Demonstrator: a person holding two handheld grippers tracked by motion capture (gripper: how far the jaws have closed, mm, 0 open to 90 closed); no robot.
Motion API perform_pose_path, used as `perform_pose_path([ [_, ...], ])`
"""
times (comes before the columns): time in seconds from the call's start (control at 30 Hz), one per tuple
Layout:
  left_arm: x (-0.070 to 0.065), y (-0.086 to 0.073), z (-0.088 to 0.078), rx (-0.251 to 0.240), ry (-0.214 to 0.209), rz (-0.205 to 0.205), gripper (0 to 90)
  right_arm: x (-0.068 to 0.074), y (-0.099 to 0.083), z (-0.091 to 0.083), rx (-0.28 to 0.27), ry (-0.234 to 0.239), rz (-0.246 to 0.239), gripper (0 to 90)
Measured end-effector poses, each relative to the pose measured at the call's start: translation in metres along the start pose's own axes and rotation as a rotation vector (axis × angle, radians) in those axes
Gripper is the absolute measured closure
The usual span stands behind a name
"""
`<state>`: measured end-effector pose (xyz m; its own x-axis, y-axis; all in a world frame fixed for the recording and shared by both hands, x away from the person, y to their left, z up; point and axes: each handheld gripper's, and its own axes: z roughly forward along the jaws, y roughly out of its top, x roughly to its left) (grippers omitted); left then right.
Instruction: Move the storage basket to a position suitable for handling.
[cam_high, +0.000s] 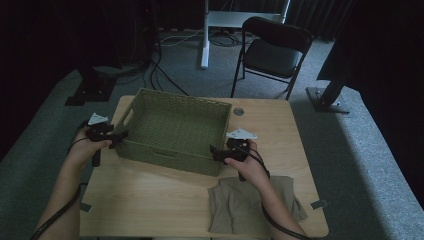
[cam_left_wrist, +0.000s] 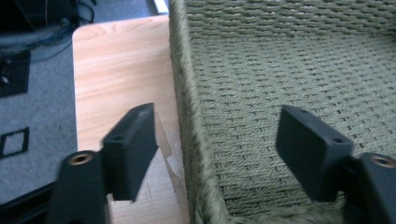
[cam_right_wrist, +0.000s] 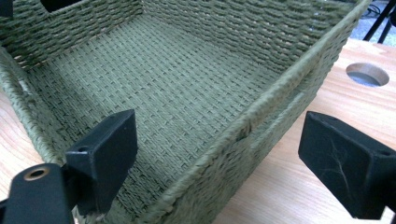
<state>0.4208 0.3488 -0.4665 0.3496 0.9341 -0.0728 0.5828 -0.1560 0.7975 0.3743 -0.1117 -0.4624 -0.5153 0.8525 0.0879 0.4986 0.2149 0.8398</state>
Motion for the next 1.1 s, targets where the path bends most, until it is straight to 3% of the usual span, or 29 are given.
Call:
perform_pose_path([
  [0.07,0.000,-0.002,0.000,-0.013,0.019,-0.013,41.6,0.001,-0.002,0.002,0.004,-0.025,-0.002,11.4],
  [0.17,0.001,-0.004,0.001,-0.023,0.027,-0.065,49.6,0.002,-0.005,0.005,0.008,-0.037,0.044,13.0],
  [0.23,0.001,-0.005,0.001,-0.033,0.030,-0.067,53.6,0.005,-0.009,0.007,0.010,-0.054,0.040,14.2],
  [0.27,0.001,-0.006,0.001,-0.035,0.028,-0.072,55.5,0.006,-0.010,0.008,0.012,-0.059,0.032,18.9],
  [0.3,0.001,-0.006,0.001,-0.036,0.030,-0.067,55.9,0.007,-0.011,0.008,0.027,-0.066,0.020,24.3],
  [0.43,-0.002,-0.005,0.001,-0.036,0.023,-0.061,63.0,0.010,-0.011,0.007,0.043,-0.077,0.054,34.8],
  [0.7,-0.009,-0.002,0.002,0.003,0.094,-0.054,71.5,0.021,-0.010,0.007,0.055,-0.128,0.045,51.1],
  [0.73,-0.008,-0.001,0.000,0.013,0.130,-0.039,77.5,0.022,-0.009,0.006,0.057,-0.136,0.045,53.9],
  [0.77,-0.008,-0.002,0.000,0.017,0.119,-0.041,84.5,0.022,-0.009,0.006,0.056,-0.147,0.036,56.2],
  [0.9,-0.010,-0.004,-0.002,0.018,0.105,-0.047,84.4,0.019,-0.007,0.006,0.056,-0.152,0.034,60.6],
  [1.1,-0.015,-0.005,-0.004,0.025,0.122,-0.047,84.5,0.018,-0.006,0.007,0.060,-0.171,0.030,64.3],
])
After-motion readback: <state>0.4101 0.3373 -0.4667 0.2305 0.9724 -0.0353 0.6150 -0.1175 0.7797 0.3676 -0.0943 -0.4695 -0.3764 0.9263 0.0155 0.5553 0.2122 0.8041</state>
